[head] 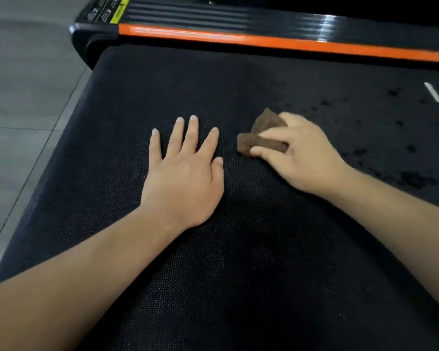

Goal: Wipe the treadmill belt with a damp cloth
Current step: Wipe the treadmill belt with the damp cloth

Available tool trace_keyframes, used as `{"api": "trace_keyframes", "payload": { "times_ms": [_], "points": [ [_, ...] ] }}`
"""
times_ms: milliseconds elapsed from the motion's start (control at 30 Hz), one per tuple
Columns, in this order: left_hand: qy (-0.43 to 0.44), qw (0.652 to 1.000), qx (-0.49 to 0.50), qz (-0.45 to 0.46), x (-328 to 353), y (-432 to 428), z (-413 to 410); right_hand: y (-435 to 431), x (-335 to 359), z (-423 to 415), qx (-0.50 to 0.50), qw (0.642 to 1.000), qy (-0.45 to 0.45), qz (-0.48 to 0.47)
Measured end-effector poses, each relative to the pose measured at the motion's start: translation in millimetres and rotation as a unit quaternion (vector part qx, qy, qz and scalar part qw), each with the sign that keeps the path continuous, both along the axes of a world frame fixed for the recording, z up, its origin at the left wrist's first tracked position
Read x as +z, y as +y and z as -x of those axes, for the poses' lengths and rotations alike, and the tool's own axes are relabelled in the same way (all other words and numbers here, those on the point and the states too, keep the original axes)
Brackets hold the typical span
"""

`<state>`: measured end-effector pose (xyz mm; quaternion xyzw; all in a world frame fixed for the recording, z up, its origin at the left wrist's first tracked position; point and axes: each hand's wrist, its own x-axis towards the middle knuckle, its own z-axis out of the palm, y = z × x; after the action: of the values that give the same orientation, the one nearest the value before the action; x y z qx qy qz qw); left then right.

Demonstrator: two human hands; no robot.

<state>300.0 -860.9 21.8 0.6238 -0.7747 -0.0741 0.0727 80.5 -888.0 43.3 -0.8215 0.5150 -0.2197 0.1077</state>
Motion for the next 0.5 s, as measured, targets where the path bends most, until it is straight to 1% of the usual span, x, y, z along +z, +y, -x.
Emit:
{"api": "trace_keyframes", "payload": {
  "times_ms": [33, 100, 167, 200, 300, 367, 400, 433, 500],
  "points": [
    [-0.001, 1.000, 0.000, -0.004, 0.1, -0.7, 0.0, -21.0, -0.8, 2.5, -0.027, 0.999, 0.008, 0.021],
    [-0.002, 1.000, -0.002, -0.011, 0.2, -0.2, 0.3, -60.9, 1.2, 9.9, -0.110, 0.993, 0.011, 0.030],
    [-0.003, 1.000, -0.004, -0.009, 0.7, 0.7, 0.6, -73.2, -0.9, 9.0, -0.148, 0.989, 0.003, 0.026],
    [-0.004, 1.000, -0.004, -0.007, 0.5, 1.4, 0.9, -65.5, -2.2, 5.0, -0.136, 0.991, 0.002, 0.019],
    [-0.012, 1.000, -0.002, 0.000, 0.8, 1.7, 1.2, -23.3, -0.8, -6.5, -0.018, 0.999, -0.020, -0.021],
    [-0.014, 1.000, -0.004, 0.003, 1.1, 1.8, 1.5, -31.1, 4.4, -2.1, 0.015, 0.999, -0.001, -0.031],
    [-0.014, 1.000, -0.005, 0.003, 1.5, 1.5, 1.7, -48.3, 5.3, 2.0, 0.002, 1.000, 0.007, -0.013],
    [-0.012, 1.000, -0.006, 0.003, 1.8, 1.6, 1.8, -71.1, 5.3, 7.6, -0.036, 0.999, 0.010, 0.006],
    [-0.010, 1.000, -0.004, 0.005, 2.0, 2.7, 1.5, -112.5, 5.9, 18.1, -0.123, 0.992, -0.003, 0.015]
  ]
}}
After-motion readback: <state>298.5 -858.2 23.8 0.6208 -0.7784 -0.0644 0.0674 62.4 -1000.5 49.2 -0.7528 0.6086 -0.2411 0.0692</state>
